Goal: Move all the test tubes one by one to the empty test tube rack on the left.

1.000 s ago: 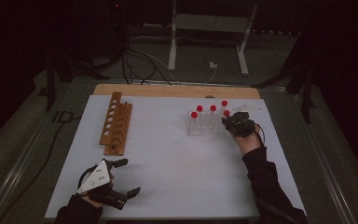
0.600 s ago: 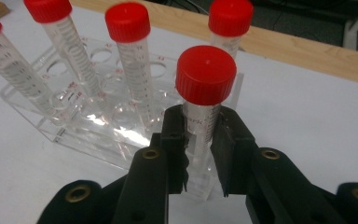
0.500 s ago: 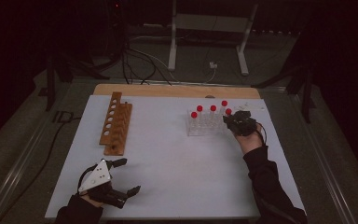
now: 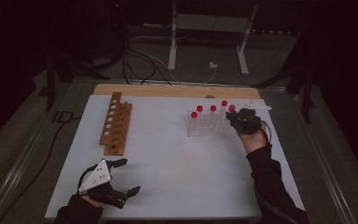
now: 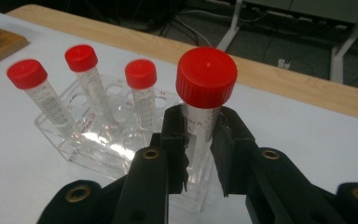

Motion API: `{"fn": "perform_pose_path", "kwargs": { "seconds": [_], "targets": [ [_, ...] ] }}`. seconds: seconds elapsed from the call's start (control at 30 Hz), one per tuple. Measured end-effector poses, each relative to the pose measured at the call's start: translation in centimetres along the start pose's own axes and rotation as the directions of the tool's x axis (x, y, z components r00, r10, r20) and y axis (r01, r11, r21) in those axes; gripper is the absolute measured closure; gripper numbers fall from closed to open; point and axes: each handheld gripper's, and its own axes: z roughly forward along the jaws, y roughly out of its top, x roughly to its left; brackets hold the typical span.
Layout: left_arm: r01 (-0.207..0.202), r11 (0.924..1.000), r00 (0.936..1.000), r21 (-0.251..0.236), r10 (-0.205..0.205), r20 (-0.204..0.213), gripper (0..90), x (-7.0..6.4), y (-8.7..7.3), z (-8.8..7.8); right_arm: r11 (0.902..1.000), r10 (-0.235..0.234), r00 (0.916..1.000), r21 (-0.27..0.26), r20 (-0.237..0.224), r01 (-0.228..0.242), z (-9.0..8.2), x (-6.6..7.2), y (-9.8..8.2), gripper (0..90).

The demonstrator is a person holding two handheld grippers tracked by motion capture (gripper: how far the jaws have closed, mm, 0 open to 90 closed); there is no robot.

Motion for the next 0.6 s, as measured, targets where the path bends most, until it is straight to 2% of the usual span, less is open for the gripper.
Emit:
{"fn": "perform_pose_path", "kwargs": {
  "seconds": [0.3,0.53,0.6],
  "targets": [
    [0.021,0.9998,0.9998,0.003,-0.021,0.005,0.3,0.1,0.2,-0.1,0.9991,-0.004,1.0000,-0.043,-0.004,0.004,-1.7,0.1,0.8,74.6],
    [0.033,0.9994,0.9994,-0.009,-0.033,0.011,0.3,0.0,0.3,-0.2,0.9985,-0.031,0.9986,-0.046,-0.044,0.029,-2.7,1.6,1.4,74.6],
    [0.032,0.9995,0.9995,0.007,-0.032,0.007,0.3,0.0,0.4,-0.2,0.9978,-0.055,0.9966,-0.039,-0.061,0.053,-2.9,2.4,1.3,74.6]
  ]
}}
